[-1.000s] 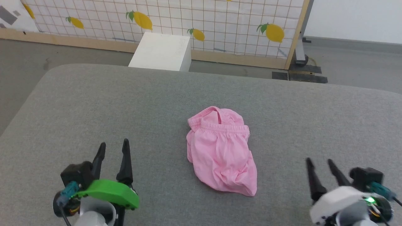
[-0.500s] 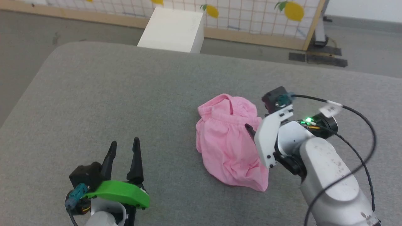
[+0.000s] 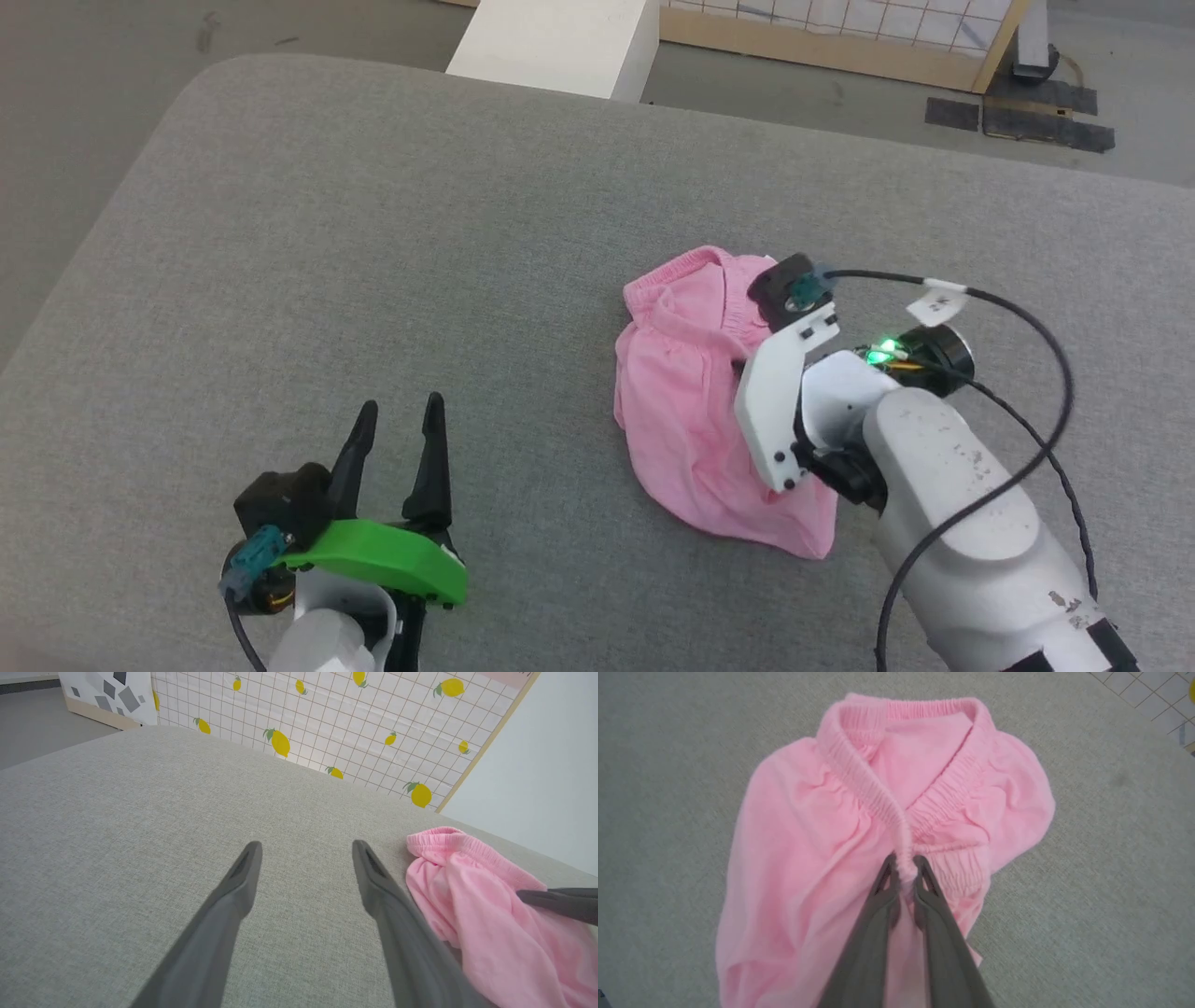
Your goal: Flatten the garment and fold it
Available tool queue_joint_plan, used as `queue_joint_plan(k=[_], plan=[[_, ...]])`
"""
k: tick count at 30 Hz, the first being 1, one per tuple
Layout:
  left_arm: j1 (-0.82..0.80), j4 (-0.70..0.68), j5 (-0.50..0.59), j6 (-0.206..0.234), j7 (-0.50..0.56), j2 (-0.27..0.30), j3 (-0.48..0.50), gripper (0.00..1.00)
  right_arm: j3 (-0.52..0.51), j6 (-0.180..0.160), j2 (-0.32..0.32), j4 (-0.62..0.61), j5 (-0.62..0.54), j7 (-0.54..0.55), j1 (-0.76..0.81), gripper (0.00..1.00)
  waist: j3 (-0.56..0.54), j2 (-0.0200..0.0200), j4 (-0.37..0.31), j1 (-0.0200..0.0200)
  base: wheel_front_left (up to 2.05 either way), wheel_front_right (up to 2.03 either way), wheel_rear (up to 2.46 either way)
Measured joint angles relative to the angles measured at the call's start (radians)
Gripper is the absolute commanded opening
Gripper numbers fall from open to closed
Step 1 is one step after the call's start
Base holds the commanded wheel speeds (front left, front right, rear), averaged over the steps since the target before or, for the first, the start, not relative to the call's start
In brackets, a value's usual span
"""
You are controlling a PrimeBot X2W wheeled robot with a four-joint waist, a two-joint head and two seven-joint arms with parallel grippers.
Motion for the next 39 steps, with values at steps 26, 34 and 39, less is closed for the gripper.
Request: queue_joint_plan(k=[26,34,39], plan=[[0.023,0.055,0.005,-0.027,0.044,-0.011,-0.016,1.0,-0.667,0.0,0.001,-0.48,0.136,-0.05,0.699,1.0,-0.125,0.0,-0.169,0.0,0.0,0.0,0.0],[-0.088,0.05,-0.025,-0.034,0.247,0.004,-0.037,1.0,-0.741,0.0,-0.001,-0.556,0.151,-0.293,0.611,1.0,-0.13,0.0,-0.222,0.0,0.0,0.0,0.0],[-0.288,0.135,-0.037,-0.002,0.55,0.011,-0.084,1.0,-0.728,0.0,-0.001,-0.557,0.136,-0.3,0.593,1.0,-0.112,0.0001,-0.266,0.0,0.0,0.0,0.0]])
